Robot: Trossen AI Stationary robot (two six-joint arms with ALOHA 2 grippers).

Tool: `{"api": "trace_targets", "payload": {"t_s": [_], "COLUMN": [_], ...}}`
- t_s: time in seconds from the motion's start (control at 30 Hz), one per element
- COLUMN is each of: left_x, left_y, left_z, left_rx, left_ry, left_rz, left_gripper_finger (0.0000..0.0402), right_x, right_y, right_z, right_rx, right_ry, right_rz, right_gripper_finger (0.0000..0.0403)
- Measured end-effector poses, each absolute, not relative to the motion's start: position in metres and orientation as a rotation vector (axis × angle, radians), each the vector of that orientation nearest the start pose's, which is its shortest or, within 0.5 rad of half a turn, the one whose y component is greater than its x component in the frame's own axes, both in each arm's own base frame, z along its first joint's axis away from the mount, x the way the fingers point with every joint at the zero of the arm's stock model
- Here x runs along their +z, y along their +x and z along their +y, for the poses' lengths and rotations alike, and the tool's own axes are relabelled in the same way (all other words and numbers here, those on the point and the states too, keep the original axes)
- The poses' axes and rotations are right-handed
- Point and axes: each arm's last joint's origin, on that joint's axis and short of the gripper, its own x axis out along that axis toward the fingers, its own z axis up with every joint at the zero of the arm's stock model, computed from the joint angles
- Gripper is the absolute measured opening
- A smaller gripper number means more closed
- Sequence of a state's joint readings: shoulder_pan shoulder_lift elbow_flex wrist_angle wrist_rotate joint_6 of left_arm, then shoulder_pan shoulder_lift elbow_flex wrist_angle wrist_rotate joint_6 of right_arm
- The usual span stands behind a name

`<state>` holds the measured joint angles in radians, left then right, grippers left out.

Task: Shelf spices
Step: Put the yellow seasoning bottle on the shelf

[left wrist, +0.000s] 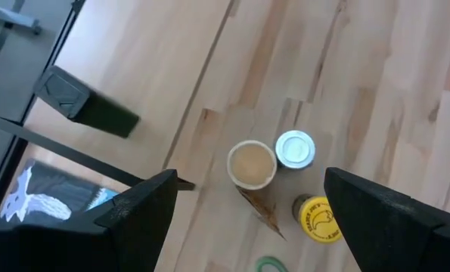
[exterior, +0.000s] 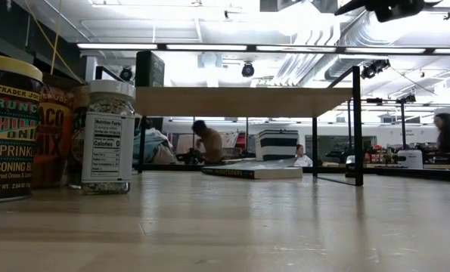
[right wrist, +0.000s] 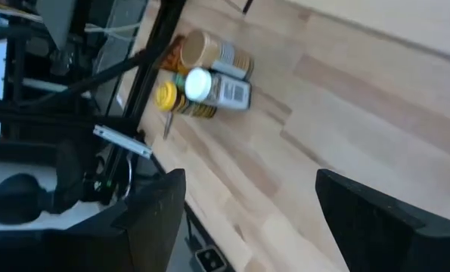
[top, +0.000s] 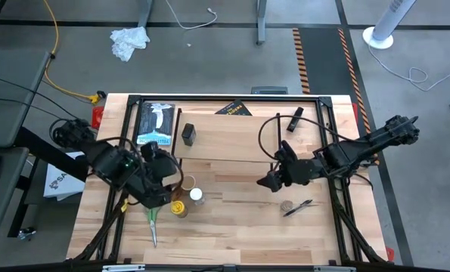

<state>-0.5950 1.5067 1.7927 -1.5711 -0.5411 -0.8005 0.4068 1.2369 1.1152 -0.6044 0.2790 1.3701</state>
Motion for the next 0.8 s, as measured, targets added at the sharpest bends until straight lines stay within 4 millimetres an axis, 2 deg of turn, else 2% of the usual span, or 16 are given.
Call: {"api": "trace_targets", "payload": {"t_s": [0.33,0.57,0.7,0.8], "left_x": [0.407,0.407,0.41,0.402], "left_y": [0.22,0.226,0.23,0.233], "left_z": [-0.124,-0.121,-0.13,-0.141], "left_rx": [0.436,0.491,0.422,0.444], "left_ry": [-0.218,-0.37,-0.398,-0.456], "left_rz": [0.929,0.898,0.845,0.882], "left_gripper_finger": [0.033,0.033,0.033,0.033], "right_x": [0.318,0.318,0.316,0.314], "right_y": [0.237,0.235,0.233,0.23], "right_z": [0.097,0.102,0.102,0.101], "right_rx": [-0.194,-0.002,0.055,0.062], "right_ry": [0.927,0.814,0.739,0.687], "right_rz": [0.751,0.85,0.89,0.923], "right_gripper_finger": [0.0293,0.0293,0.0293,0.0293]}}
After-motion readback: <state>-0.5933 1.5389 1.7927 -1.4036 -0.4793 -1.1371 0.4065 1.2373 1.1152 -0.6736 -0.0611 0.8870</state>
